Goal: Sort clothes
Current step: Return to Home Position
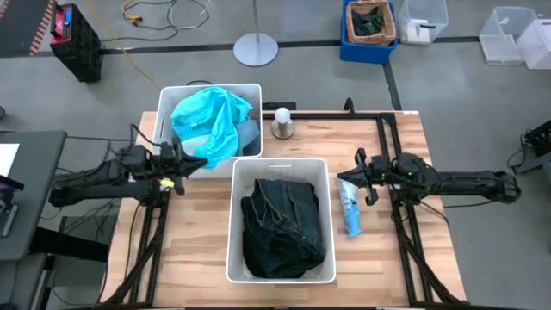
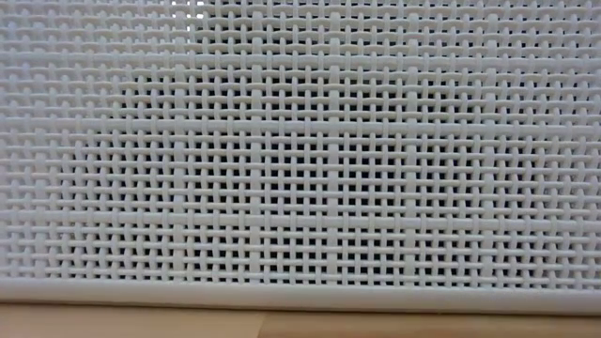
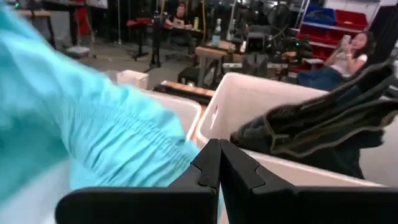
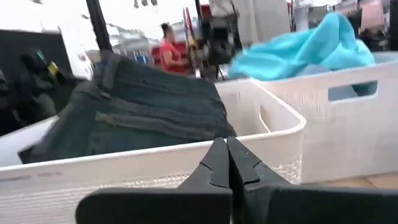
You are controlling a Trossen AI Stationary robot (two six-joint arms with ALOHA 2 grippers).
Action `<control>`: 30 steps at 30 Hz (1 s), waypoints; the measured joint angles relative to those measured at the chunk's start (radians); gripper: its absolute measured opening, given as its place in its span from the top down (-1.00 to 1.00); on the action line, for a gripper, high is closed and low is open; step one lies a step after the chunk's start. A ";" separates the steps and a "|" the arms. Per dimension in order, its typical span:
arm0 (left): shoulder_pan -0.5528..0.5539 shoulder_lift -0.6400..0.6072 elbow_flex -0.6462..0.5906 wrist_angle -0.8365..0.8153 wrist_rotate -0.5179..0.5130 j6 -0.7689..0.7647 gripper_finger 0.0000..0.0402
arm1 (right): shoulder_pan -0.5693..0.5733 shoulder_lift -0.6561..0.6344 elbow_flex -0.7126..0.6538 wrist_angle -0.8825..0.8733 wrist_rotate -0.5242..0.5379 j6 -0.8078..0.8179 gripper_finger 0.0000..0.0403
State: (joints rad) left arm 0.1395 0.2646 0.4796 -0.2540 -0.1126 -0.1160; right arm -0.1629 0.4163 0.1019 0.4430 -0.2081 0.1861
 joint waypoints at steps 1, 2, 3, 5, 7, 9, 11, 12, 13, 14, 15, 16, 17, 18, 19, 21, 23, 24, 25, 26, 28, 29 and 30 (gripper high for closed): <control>-0.004 -0.009 -0.035 0.028 -0.002 -0.012 1.00 | 0.004 -0.006 -0.018 0.029 0.000 0.007 1.00; -0.010 -0.019 -0.064 0.059 -0.010 -0.018 1.00 | 0.008 -0.013 -0.032 0.049 0.000 0.012 1.00; -0.017 -0.027 -0.087 0.088 -0.018 -0.021 1.00 | 0.011 -0.020 -0.043 0.061 0.000 0.012 1.00; -0.033 -0.043 -0.121 0.123 -0.034 -0.013 1.00 | 0.018 -0.034 -0.068 0.071 0.000 0.012 1.00; -0.047 -0.053 -0.141 0.131 -0.054 -0.009 1.00 | 0.023 -0.048 -0.094 0.051 0.000 0.012 1.00; -0.063 -0.055 -0.168 0.142 -0.058 -0.010 1.00 | 0.030 -0.053 -0.094 0.011 0.000 0.008 1.00; -0.085 -0.057 -0.194 0.145 -0.065 -0.013 1.00 | 0.037 -0.053 -0.094 0.002 0.000 -0.015 1.00; -0.097 -0.058 -0.206 0.150 -0.066 -0.012 1.00 | 0.041 -0.052 -0.094 0.000 0.000 -0.030 1.00; -0.110 -0.058 -0.215 0.164 -0.066 -0.012 1.00 | 0.046 -0.052 -0.094 0.000 0.000 -0.043 1.00; -0.124 -0.060 -0.229 0.184 -0.064 -0.007 1.00 | 0.050 -0.052 -0.094 -0.001 0.000 -0.057 1.00; -0.136 -0.064 -0.243 0.208 -0.062 0.001 1.00 | 0.055 -0.052 -0.094 -0.006 0.000 -0.063 1.00; -0.148 -0.066 -0.259 0.238 -0.054 0.010 1.00 | 0.061 -0.052 -0.094 -0.014 0.000 -0.072 1.00; -0.160 -0.069 -0.274 0.265 -0.043 0.021 1.00 | 0.068 -0.052 -0.094 -0.024 0.000 -0.078 1.00; -0.168 -0.074 -0.287 0.288 -0.032 0.031 1.00 | 0.074 -0.052 -0.094 -0.030 0.000 -0.079 1.00; -0.175 -0.081 -0.298 0.299 -0.019 0.035 1.00 | 0.080 -0.052 -0.094 -0.034 0.000 -0.080 1.00; -0.181 -0.095 -0.312 0.307 0.016 0.037 1.00 | 0.093 -0.052 -0.095 -0.038 0.000 -0.081 1.00; -0.183 -0.110 -0.317 0.304 0.064 0.031 1.00 | 0.107 -0.052 -0.095 -0.038 0.000 -0.081 1.00; -0.183 -0.117 -0.317 0.303 0.100 0.025 1.00 | 0.113 -0.052 -0.095 -0.039 0.000 -0.081 1.00; -0.183 -0.124 -0.318 0.302 0.143 0.027 1.00 | 0.119 -0.052 -0.095 -0.039 0.000 -0.078 1.00; -0.183 -0.133 -0.319 0.297 0.179 0.031 1.00 | 0.124 -0.052 -0.095 -0.039 0.000 -0.074 1.00; -0.183 -0.152 -0.319 0.273 0.224 0.033 1.00 | 0.134 -0.052 -0.095 -0.039 0.000 -0.074 1.00; -0.183 -0.161 -0.318 0.256 0.229 0.033 1.00 | 0.139 -0.052 -0.095 -0.039 0.000 -0.075 1.00; -0.183 -0.170 -0.317 0.235 0.235 0.034 1.00 | 0.141 -0.052 -0.095 -0.040 0.000 -0.079 1.00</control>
State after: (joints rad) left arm -0.0438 0.0942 0.1630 -0.0194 0.1220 -0.0819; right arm -0.0218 0.3645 0.0066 0.4031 -0.2077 0.1072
